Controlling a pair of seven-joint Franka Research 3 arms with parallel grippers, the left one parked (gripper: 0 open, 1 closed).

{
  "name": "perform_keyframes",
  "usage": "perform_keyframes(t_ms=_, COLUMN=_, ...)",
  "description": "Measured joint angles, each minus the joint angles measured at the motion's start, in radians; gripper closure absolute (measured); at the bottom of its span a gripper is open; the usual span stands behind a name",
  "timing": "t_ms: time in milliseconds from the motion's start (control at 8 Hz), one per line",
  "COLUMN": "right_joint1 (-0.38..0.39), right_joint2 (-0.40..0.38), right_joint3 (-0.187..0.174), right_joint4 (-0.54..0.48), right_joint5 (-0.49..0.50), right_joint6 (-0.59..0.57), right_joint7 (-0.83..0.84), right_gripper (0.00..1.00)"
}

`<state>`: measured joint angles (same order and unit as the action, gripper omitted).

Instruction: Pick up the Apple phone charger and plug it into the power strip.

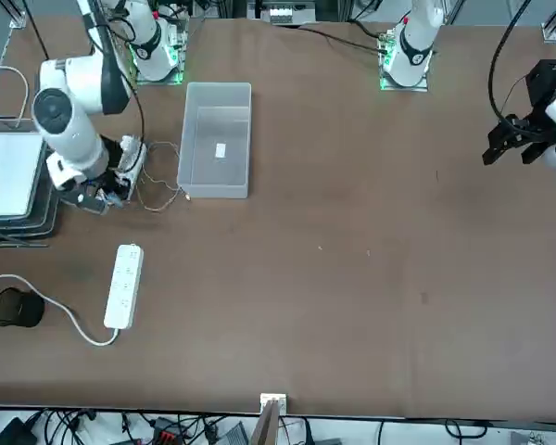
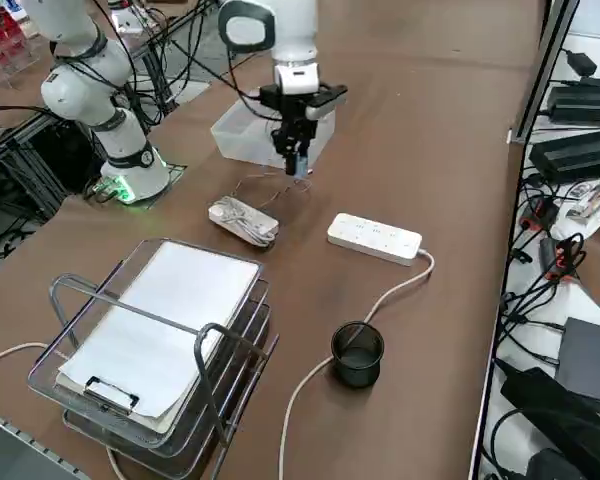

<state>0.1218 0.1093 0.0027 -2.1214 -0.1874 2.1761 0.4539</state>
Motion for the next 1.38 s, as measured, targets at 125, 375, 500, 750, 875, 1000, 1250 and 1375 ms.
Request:
perform_keyframes(t_ms=125, right_joint1=0.009, right_joint2=0.069, right_joint3=0.002, right_joint4=0.106, right_joint5=0.043, right_joint6=-0.037, right_joint7=-0.003, right_gripper=0.63)
perform_keyframes(t_ms=375, right_joint1=0.011, right_joint2=0.187, right_joint3=0.000, right_joint4=0.265, right_joint5=0.109, right_joint6=-0.056, right_joint7=-0.051, right_gripper=0.63)
perform_keyframes(t_ms=500, right_joint1=0.010, right_joint2=0.233, right_joint3=-0.001, right_joint4=0.322, right_joint5=0.131, right_joint6=-0.061, right_joint7=-0.077, right_gripper=0.63)
perform_keyframes(t_ms=750, right_joint1=0.000, right_joint2=0.303, right_joint3=-0.004, right_joint4=0.383, right_joint5=0.140, right_joint6=-0.065, right_joint7=-0.113, right_gripper=0.63)
perform_keyframes(t_ms=875, right_joint1=-0.012, right_joint2=0.326, right_joint3=-0.006, right_joint4=0.389, right_joint5=0.140, right_joint6=-0.065, right_joint7=-0.140, right_gripper=0.63)
perform_keyframes(t_ms=1000, right_joint1=-0.028, right_joint2=0.341, right_joint3=-0.006, right_joint4=0.390, right_joint5=0.141, right_joint6=-0.064, right_joint7=-0.170, right_gripper=0.63)
perform_keyframes(t_ms=1250, right_joint1=-0.045, right_joint2=0.366, right_joint3=-0.007, right_joint4=0.385, right_joint5=0.142, right_joint6=-0.053, right_joint7=-0.213, right_gripper=0.63)
perform_keyframes(t_ms=1375, right_joint1=-0.047, right_joint2=0.375, right_joint3=-0.007, right_joint4=0.370, right_joint5=0.142, right_joint6=-0.025, right_joint7=-0.233, right_gripper=0.63)
